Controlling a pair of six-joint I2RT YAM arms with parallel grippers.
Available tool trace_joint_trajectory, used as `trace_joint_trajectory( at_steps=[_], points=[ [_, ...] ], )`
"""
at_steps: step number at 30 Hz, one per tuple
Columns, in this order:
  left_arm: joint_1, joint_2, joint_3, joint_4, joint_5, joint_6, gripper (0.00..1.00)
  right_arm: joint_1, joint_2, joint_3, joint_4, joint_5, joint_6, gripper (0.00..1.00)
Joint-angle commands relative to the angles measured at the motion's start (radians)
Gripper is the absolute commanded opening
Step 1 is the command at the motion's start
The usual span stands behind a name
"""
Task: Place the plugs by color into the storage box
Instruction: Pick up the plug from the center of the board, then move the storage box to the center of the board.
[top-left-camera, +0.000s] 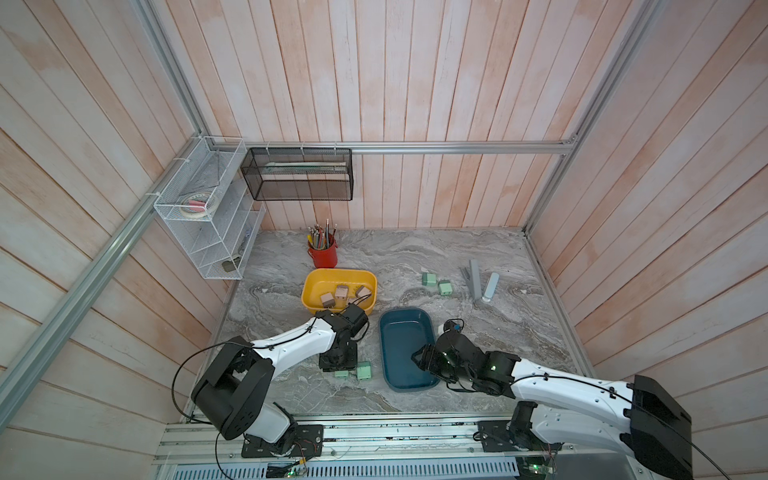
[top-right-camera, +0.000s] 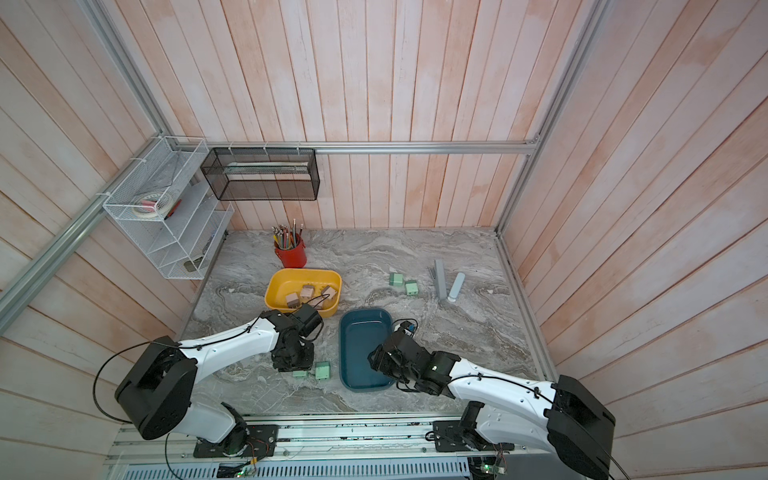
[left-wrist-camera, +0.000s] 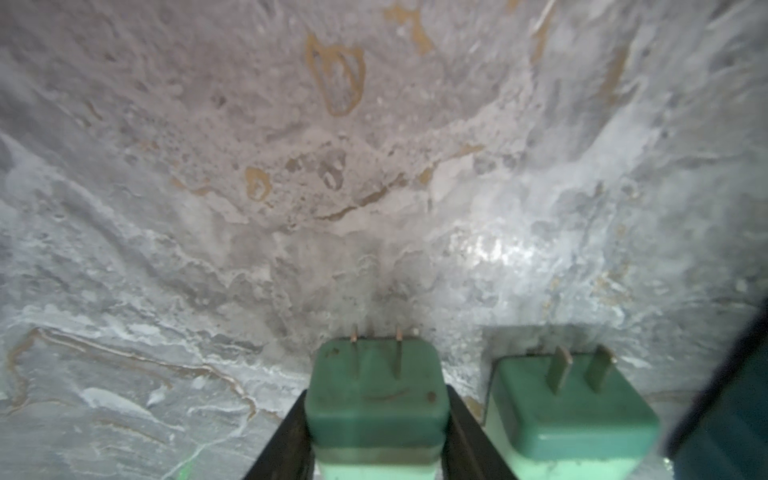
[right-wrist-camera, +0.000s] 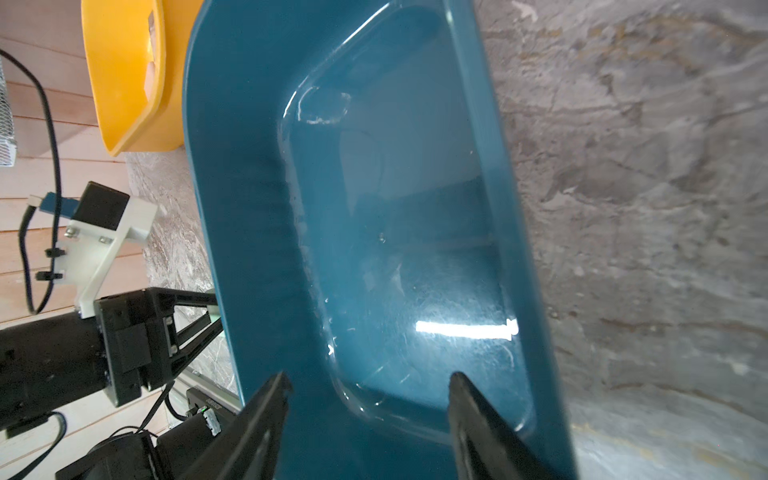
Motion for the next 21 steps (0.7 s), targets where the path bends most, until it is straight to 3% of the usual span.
trace_joint_trajectory(
  at_steps=[1,11,17,21],
  points=[
    [-0.003,-0.031,-0.003,-0.034,-0.024,-0.003,0.46,-0.027,-0.047,0.049,-0.095,0.063,-0.027,0.65],
    [-0.003,-0.084,0.109,-0.136,-0.038,-0.005,0.46,-0.246,-0.187,-0.006,-0.146,-0.029,-0.107,0.66],
    [-0.002,-0.055,0.236,-0.182,-0.044,-0.001,0.46,-0.255,-0.121,-0.037,-0.033,-0.104,-0.115,0.65],
    [-0.004,-0.015,0.32,-0.19,-0.033,-0.001,0.46,-0.204,-0.007,-0.011,0.054,-0.12,-0.108,0.64]
  ],
)
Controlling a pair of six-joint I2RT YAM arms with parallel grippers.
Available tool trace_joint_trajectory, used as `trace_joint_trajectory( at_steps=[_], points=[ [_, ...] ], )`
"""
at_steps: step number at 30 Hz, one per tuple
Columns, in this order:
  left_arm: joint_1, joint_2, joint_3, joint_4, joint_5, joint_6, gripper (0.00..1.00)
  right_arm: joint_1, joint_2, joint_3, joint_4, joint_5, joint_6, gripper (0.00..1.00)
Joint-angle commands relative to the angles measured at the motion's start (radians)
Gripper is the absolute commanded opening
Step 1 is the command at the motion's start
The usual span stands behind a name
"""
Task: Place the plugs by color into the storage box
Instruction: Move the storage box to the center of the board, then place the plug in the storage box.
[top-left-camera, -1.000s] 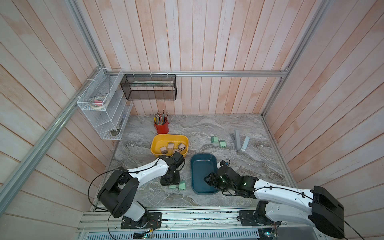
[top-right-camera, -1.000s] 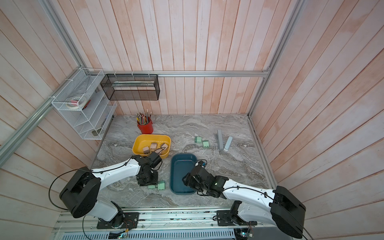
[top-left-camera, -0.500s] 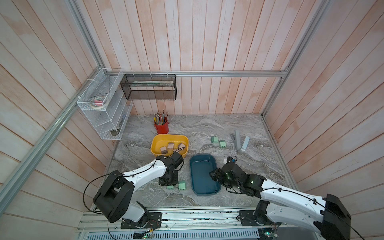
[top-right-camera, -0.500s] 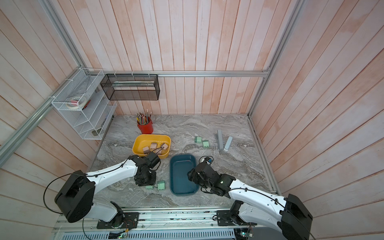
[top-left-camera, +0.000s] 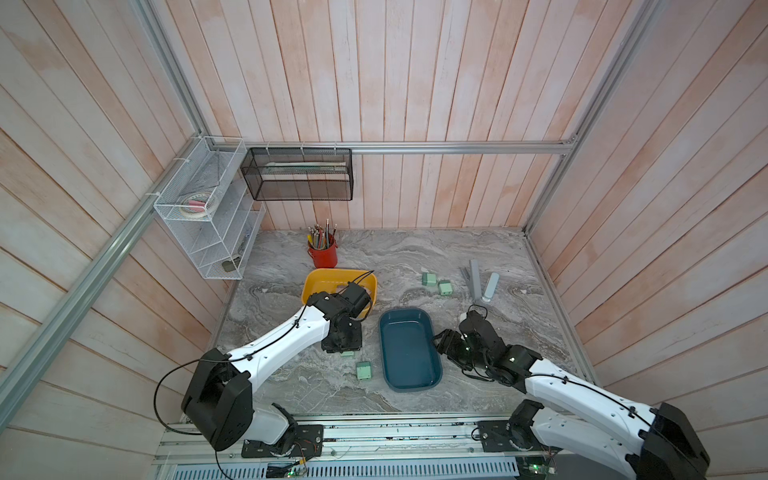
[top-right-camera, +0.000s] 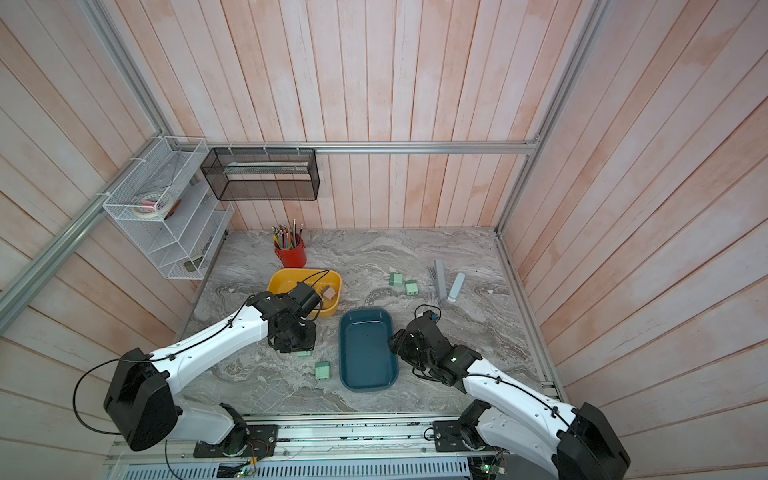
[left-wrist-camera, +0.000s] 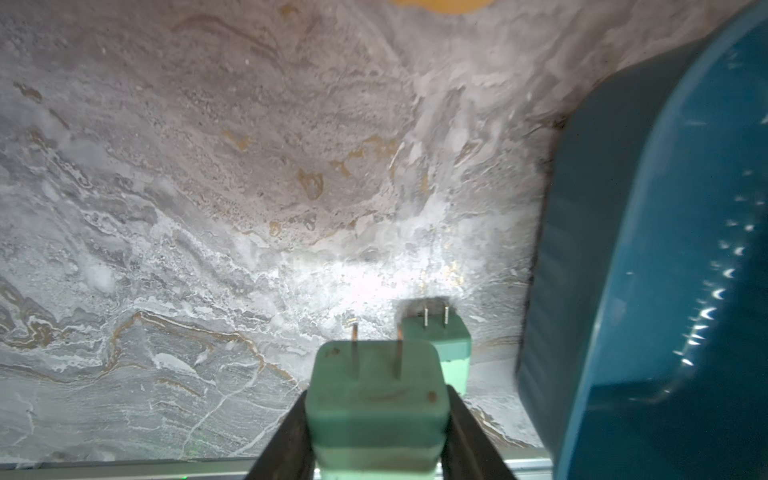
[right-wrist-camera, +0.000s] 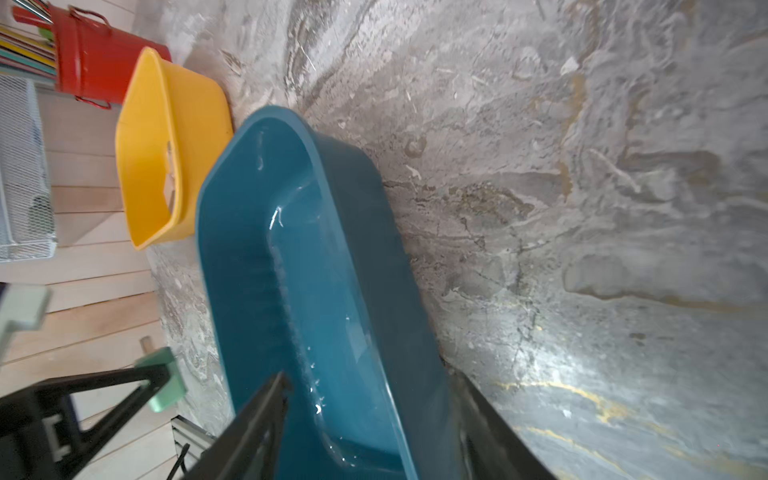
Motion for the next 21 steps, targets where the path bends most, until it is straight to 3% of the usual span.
trace_joint_trajectory(
  at_steps=[1,6,10,16,21],
  points=[
    [-0.005,0.04,0.067,-0.028,-0.002,-0.004,0.46,0.044,0.087,0.029,0.091,-0.041,-0.014,0.64],
    [-0.036,0.124,0.175,-0.011,0.018,-0.012,0.47,0.098,0.242,0.119,0.14,-0.085,-0.032,0.64],
    [-0.084,0.205,0.261,-0.006,0.027,-0.02,0.47,0.11,0.267,0.159,0.114,-0.086,-0.05,0.65],
    [-0.148,0.332,0.376,0.017,0.029,-0.029,0.47,0.087,0.094,0.082,0.043,-0.005,-0.005,0.66],
    [-0.158,0.437,0.352,0.116,0.04,-0.024,0.47,0.062,-0.129,-0.038,-0.022,0.053,0.078,0.66]
  ],
)
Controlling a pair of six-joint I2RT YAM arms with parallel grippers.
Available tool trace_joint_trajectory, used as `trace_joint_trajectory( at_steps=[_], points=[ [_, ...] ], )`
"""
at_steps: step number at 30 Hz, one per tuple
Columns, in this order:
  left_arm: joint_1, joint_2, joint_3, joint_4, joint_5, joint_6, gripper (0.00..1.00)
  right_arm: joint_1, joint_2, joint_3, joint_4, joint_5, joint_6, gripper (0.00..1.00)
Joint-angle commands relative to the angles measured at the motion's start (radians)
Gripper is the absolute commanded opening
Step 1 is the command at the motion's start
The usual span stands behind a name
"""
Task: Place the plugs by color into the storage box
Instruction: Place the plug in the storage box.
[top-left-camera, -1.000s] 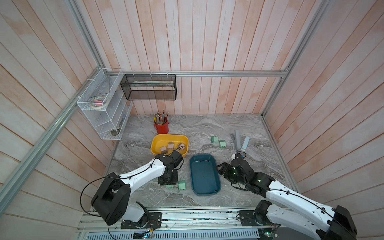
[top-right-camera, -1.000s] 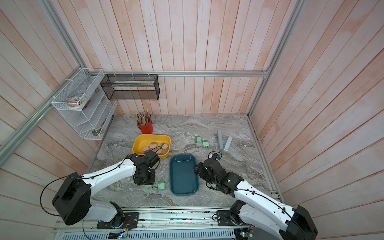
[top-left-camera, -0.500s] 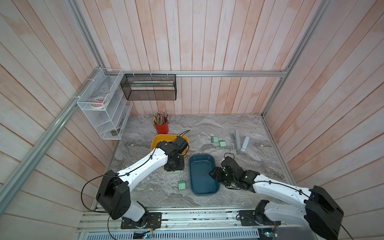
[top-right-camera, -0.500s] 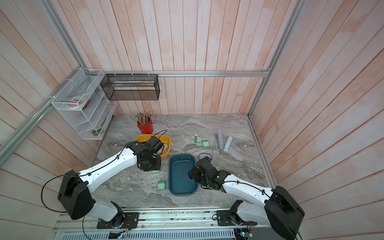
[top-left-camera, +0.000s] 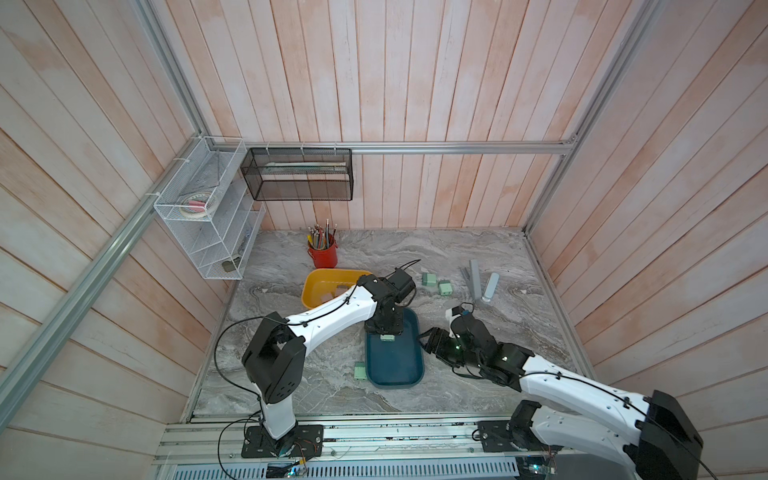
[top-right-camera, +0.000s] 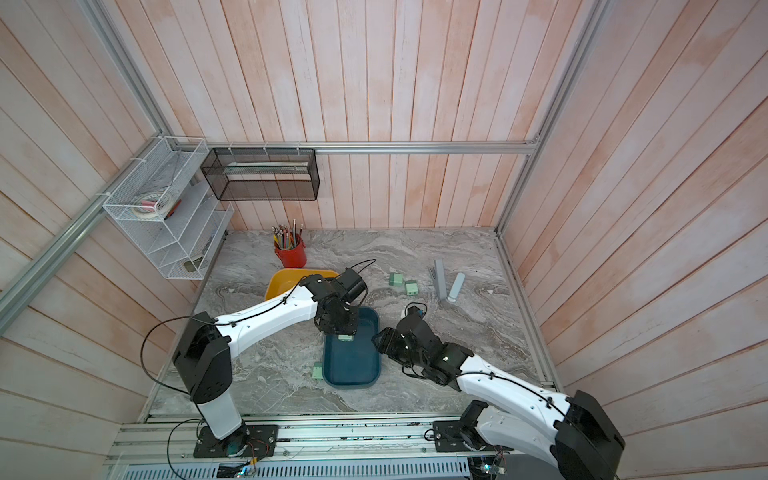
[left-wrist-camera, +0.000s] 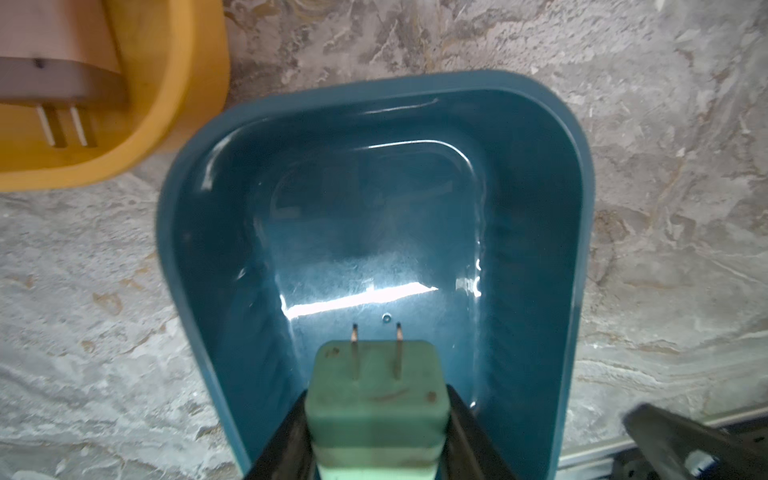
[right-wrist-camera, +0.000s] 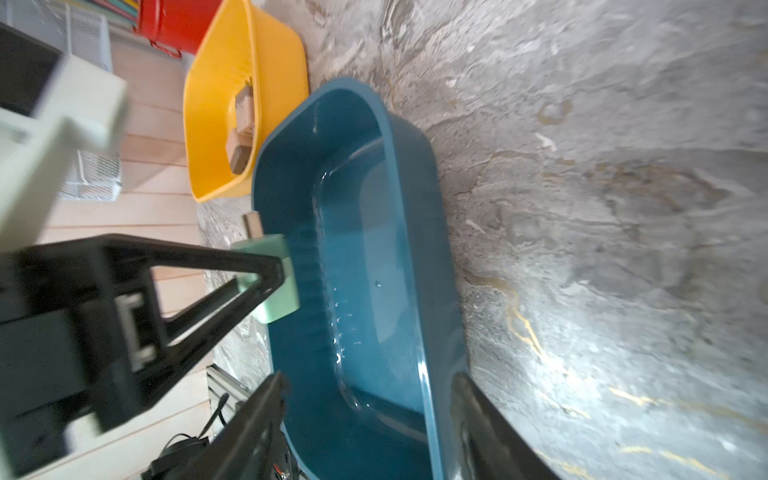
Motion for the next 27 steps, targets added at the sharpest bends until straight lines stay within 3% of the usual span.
trace_joint_trajectory(
  at_steps=[1,5,11,17,20,27],
  points=[
    [0.002,0.065,-0.02,0.082,0.008,-0.004,0.47,-0.013,-0.104,-0.069,-0.099,0.069,0.069,0.65],
    [0.002,0.124,-0.065,0.15,-0.001,-0.007,0.47,-0.017,-0.209,-0.105,-0.156,0.091,0.102,0.65],
    [0.001,0.172,-0.106,0.192,-0.019,-0.016,0.48,-0.017,-0.217,-0.092,-0.207,0.085,0.083,0.65],
    [-0.003,0.166,-0.126,0.189,-0.006,-0.022,0.6,-0.016,-0.209,-0.091,-0.197,0.088,0.08,0.65],
    [-0.008,0.125,-0.07,0.132,0.001,-0.016,0.67,-0.017,-0.199,-0.094,-0.182,0.087,0.082,0.64],
    [-0.002,-0.047,0.257,-0.19,-0.071,-0.022,0.71,-0.017,-0.144,-0.095,-0.119,0.065,0.072,0.64]
  ],
)
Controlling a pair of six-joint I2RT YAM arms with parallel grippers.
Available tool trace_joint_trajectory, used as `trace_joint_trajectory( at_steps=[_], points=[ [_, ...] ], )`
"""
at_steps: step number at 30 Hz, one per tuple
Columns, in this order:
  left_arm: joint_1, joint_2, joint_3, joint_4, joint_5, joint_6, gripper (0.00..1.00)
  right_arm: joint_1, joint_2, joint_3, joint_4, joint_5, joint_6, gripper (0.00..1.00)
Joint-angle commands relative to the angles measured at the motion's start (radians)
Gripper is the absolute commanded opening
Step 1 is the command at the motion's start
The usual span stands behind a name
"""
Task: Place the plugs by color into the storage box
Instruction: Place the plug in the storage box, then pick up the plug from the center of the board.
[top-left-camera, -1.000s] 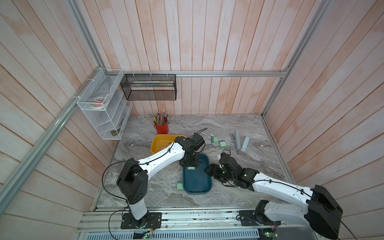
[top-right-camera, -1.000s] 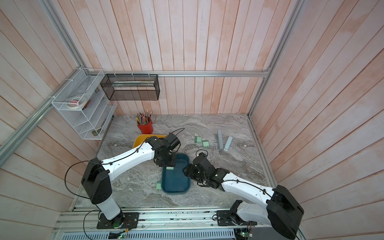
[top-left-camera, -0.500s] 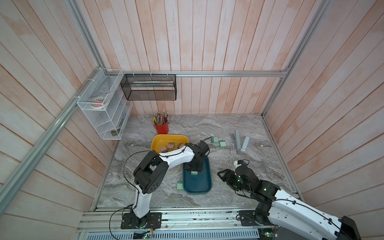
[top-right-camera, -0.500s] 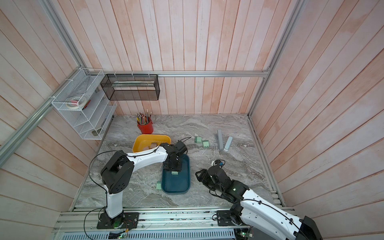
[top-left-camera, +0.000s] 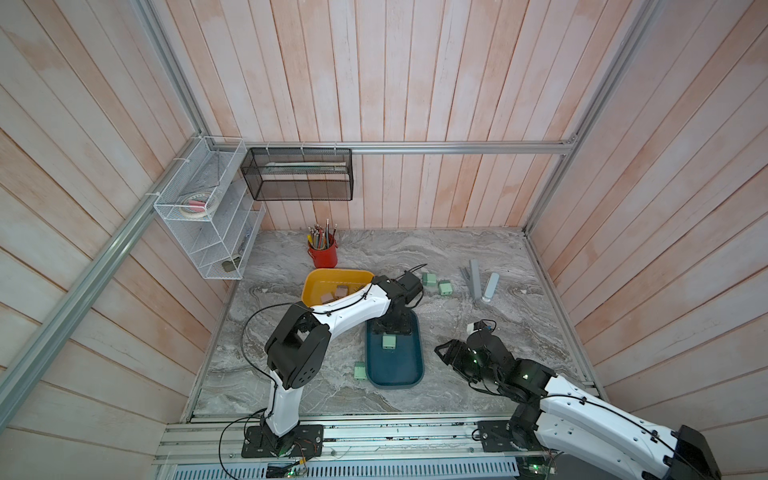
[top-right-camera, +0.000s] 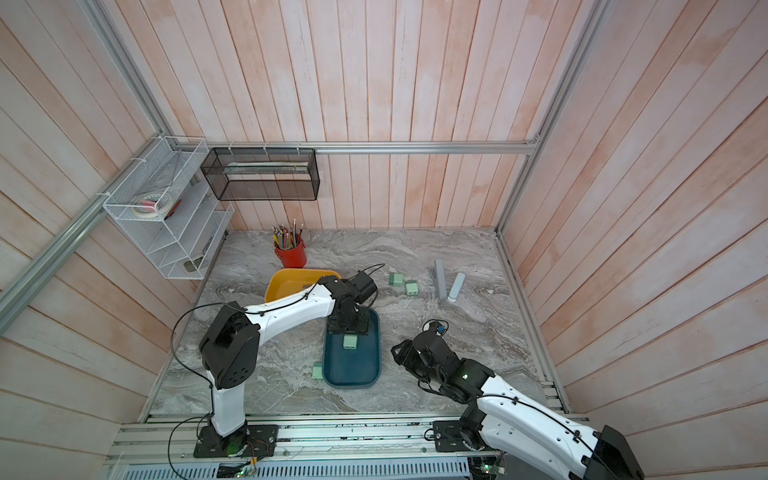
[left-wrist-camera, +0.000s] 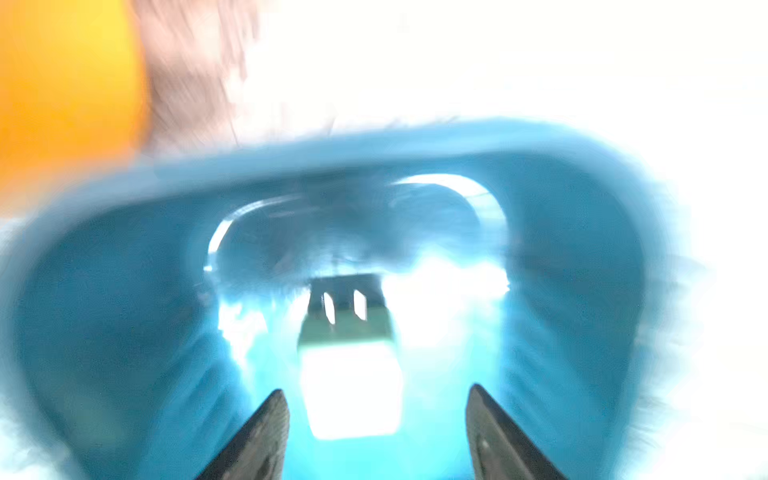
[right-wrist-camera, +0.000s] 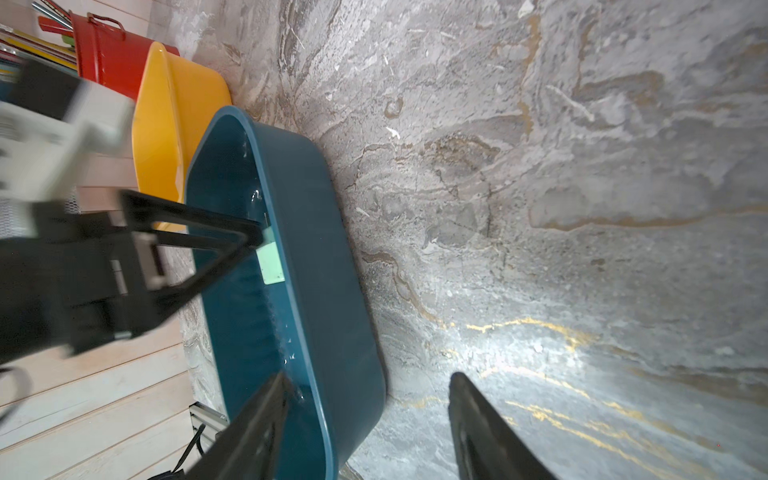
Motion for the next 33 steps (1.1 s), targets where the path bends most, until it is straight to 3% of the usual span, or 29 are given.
trace_joint_trajectory(
  at_steps=[1,4,12,17,20,24,29,33],
  points=[
    [0.008,-0.162,0.129,-0.207,-0.067,-0.012,0.71,-0.005,0.029,0.006,0.038,-0.006,-0.012,0.64],
    [0.038,-0.272,0.062,-0.275,-0.085,-0.014,0.71,-0.003,0.064,0.007,0.074,-0.019,-0.018,0.64],
    [0.181,-0.693,-0.522,-0.204,-0.066,-0.022,0.71,0.023,0.148,0.022,0.142,-0.026,-0.015,0.64],
    [0.181,-0.797,-0.762,-0.067,0.02,-0.059,0.74,0.05,0.194,0.041,0.161,-0.023,-0.011,0.64],
    [0.17,-0.794,-0.829,0.039,0.062,-0.081,0.82,0.057,0.209,0.051,0.164,-0.023,-0.012,0.65],
    [0.103,-0.696,-0.812,0.132,0.064,-0.086,0.88,0.065,0.214,0.058,0.158,-0.018,-0.011,0.65],
    [-0.007,-0.508,-0.763,0.22,0.076,-0.06,0.88,0.066,0.19,0.05,0.137,-0.009,-0.004,0.65],
    [-0.02,-0.425,-0.755,0.239,0.07,-0.043,0.88,0.067,0.142,0.031,0.109,0.008,0.01,0.65]
  ],
)
